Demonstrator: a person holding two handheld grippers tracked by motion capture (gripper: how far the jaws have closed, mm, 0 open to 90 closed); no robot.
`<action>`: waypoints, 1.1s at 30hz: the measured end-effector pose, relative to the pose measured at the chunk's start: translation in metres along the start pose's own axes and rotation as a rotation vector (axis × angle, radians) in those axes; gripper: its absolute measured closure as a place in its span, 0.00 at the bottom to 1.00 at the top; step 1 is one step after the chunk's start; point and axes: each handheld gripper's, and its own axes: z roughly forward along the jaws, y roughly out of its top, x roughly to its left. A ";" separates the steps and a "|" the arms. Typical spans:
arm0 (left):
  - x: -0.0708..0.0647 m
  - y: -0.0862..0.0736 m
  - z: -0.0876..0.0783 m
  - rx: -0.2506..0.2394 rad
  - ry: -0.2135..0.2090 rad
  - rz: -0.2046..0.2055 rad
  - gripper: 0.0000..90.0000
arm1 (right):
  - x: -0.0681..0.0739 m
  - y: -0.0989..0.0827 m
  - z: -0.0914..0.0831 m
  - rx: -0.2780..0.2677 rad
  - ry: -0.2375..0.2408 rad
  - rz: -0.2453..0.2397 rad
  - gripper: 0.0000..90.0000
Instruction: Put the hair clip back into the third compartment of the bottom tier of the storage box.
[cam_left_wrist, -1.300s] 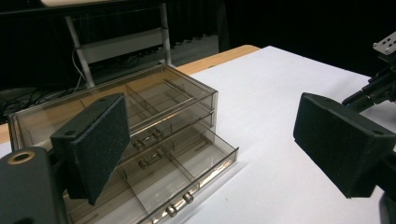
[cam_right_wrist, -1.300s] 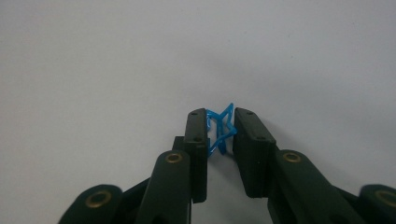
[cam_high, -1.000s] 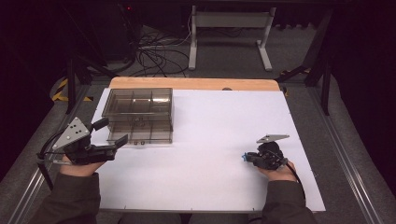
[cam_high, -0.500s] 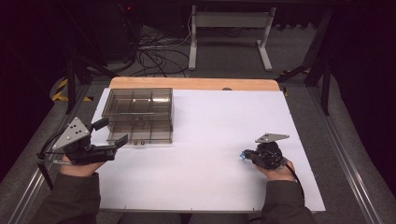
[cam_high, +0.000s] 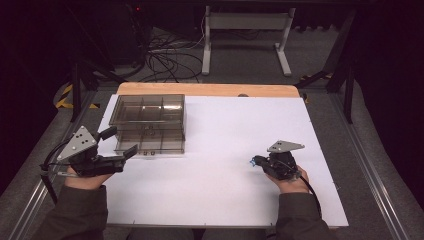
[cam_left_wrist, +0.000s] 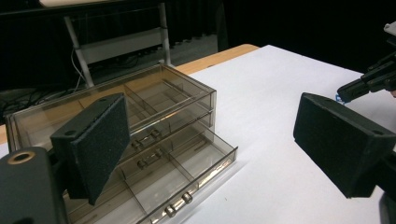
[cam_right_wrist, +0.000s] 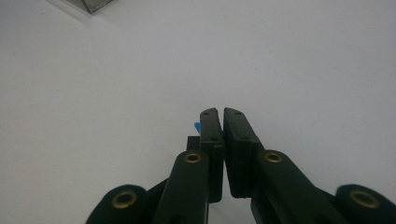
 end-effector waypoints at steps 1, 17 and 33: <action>0.000 0.000 0.000 0.000 0.000 0.000 0.13 | 0.001 0.001 0.001 -0.003 0.001 -0.004 0.97; 0.000 -0.001 -0.001 0.001 0.007 -0.004 0.13 | 0.024 0.014 0.018 -0.036 0.012 -0.044 0.97; 0.000 0.000 -0.003 -0.003 0.008 -0.004 0.13 | 0.043 0.024 0.030 -0.068 0.045 -0.082 0.97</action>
